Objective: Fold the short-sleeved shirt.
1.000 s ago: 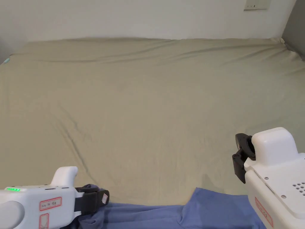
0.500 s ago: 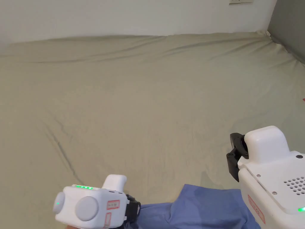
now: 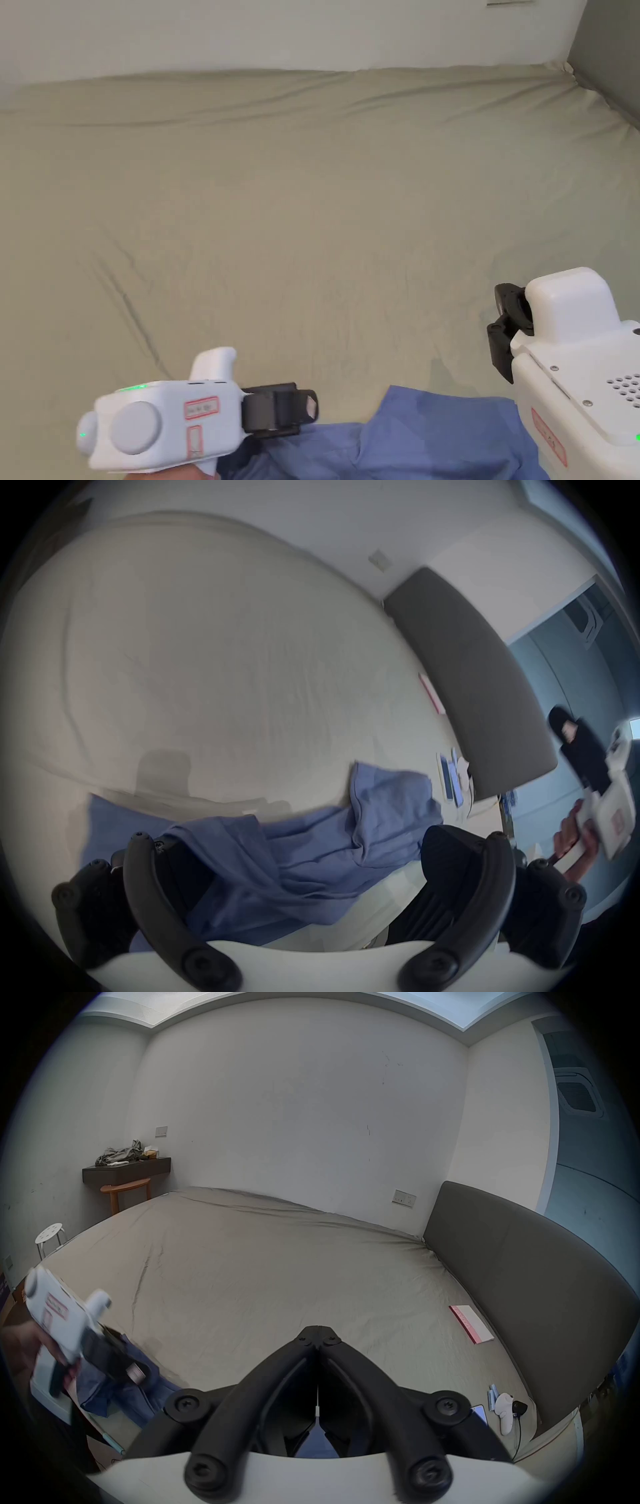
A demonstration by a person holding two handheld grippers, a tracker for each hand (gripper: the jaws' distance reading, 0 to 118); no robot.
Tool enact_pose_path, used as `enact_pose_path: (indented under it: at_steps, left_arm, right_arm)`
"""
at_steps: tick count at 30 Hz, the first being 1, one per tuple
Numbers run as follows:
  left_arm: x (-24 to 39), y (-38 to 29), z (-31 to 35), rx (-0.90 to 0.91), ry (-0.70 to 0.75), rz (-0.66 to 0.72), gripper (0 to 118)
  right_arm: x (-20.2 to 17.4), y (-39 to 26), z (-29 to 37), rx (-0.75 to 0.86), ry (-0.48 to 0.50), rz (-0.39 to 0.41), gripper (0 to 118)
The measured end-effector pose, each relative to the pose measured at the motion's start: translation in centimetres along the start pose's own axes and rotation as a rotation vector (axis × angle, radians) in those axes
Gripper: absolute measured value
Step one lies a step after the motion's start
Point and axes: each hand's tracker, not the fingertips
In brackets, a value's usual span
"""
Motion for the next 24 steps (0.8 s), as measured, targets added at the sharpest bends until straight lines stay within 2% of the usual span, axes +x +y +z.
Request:
enact_pose_path:
  at_steps: [2, 3, 6, 9, 10, 17, 19, 24]
  left_arm:
    - [-1.2, -0.2, 3.3, 0.081, 0.021, 0.014, 112]
    - [-1.9, -0.4, 4.9, 0.119, 0.067, 0.001, 106]
    - [-3.7, -1.9, 8.2, 0.203, 0.254, -0.091, 65]
    - [-5.3, -3.9, 9.2, 0.176, 0.314, -0.114, 6]
    - [-5.8, -4.7, 9.2, 0.188, 0.323, -0.112, 0]
    - [-7.2, -9.2, 6.9, 0.122, 0.331, -0.061, 0]
    - [-6.1, -10.1, 5.3, 0.071, 0.284, -0.099, 0]
    - [-4.5, -9.9, 1.0, 0.003, 0.293, -0.125, 0]
  right_arm:
    - [-0.2, 0.2, 0.2, 0.004, 0.003, 0.005, 2]
    - [-0.4, 0.2, 0.3, 0.007, 0.004, 0.009, 2]
    - [-0.8, 0.3, 0.5, 0.011, 0.012, 0.014, 2]
    - [-1.4, 0.3, 0.5, 0.011, 0.023, 0.017, 2]
    - [-1.6, 0.3, 0.5, 0.009, 0.027, 0.018, 2]
    - [-2.7, 0.5, 1.0, 0.014, 0.050, 0.048, 2]
    - [-2.7, 0.5, 1.0, 0.013, 0.051, 0.050, 2]
    - [-2.5, 0.3, 1.3, 0.009, 0.046, 0.047, 2]
